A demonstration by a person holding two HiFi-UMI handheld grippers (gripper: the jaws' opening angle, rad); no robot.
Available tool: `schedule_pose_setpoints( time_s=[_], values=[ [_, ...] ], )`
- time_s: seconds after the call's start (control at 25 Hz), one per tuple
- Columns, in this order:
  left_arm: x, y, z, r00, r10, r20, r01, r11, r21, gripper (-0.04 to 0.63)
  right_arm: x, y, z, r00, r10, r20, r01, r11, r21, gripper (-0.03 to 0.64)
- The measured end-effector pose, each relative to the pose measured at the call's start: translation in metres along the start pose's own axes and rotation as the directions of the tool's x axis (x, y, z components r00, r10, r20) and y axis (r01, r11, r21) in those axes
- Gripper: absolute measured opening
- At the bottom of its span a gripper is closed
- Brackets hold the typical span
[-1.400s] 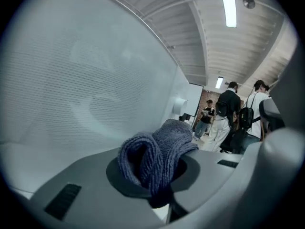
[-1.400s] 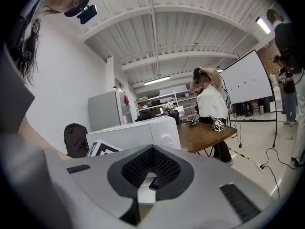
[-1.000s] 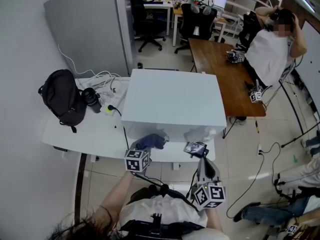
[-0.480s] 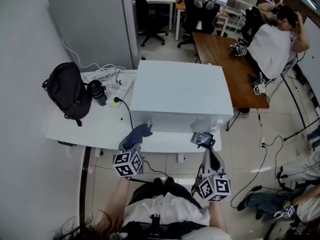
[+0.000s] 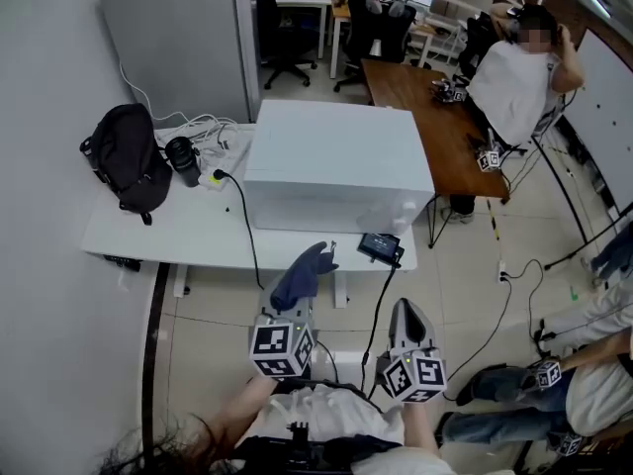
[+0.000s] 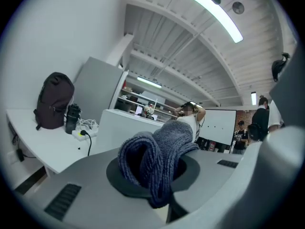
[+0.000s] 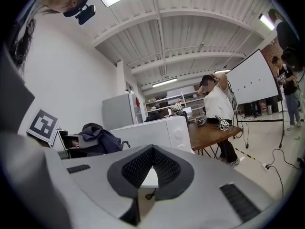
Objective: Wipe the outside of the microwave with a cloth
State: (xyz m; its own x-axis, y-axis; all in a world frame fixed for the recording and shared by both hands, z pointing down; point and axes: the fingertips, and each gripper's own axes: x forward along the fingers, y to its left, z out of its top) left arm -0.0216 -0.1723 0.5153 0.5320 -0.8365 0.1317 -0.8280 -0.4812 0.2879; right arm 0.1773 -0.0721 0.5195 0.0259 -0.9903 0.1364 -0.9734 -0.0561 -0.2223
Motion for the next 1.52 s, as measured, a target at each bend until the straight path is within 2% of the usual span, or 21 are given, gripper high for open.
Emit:
schedule_pose_setpoints(
  time_s=[0.12, 0.36, 0.52, 0.68, 0.92, 1.12, 1.52],
  values=[
    [-0.032, -0.018, -0.007, 0.999, 0.041, 0.027, -0.040, 0.999, -0.033, 0.052, -0.030, 0.000, -0.006, 0.999, 0.047, 0.004, -0.047, 0.999, -0.003, 0.020],
    [-0.112, -0.044, -0.019, 0.990, 0.137, 0.038, -0.135, 0.990, -0.043, 0.052, -0.087, 0.001, -0.009, 0.993, 0.118, 0.007, -0.118, 0.993, 0.006, 0.020],
    [-0.156, -0.045, -0.023, 0.983, 0.182, 0.034, -0.179, 0.981, -0.075, 0.052, -0.110, 0.024, -0.009, 0.986, 0.167, 0.017, -0.167, 0.986, 0.025, 0.020],
    [-0.183, -0.050, -0.031, 0.984, 0.175, 0.011, -0.175, 0.984, -0.028, 0.052, -0.127, 0.042, -0.010, 0.979, 0.200, 0.035, -0.201, 0.979, 0.020, 0.020],
    [-0.211, -0.045, -0.050, 0.986, 0.158, -0.051, -0.157, 0.987, 0.011, 0.052, -0.148, 0.061, -0.009, 0.982, 0.178, 0.055, -0.180, 0.983, 0.028, 0.018],
    [-0.232, -0.030, -0.043, 0.986, 0.164, -0.024, -0.161, 0.983, 0.088, 0.052, -0.160, 0.086, -0.012, 0.980, 0.184, 0.077, -0.189, 0.980, 0.057, 0.017],
    [-0.245, -0.034, -0.047, 0.992, 0.123, -0.042, -0.119, 0.989, 0.088, 0.052, -0.178, 0.111, -0.012, 0.977, 0.206, 0.045, -0.206, 0.979, -0.001, 0.015]
  ],
)
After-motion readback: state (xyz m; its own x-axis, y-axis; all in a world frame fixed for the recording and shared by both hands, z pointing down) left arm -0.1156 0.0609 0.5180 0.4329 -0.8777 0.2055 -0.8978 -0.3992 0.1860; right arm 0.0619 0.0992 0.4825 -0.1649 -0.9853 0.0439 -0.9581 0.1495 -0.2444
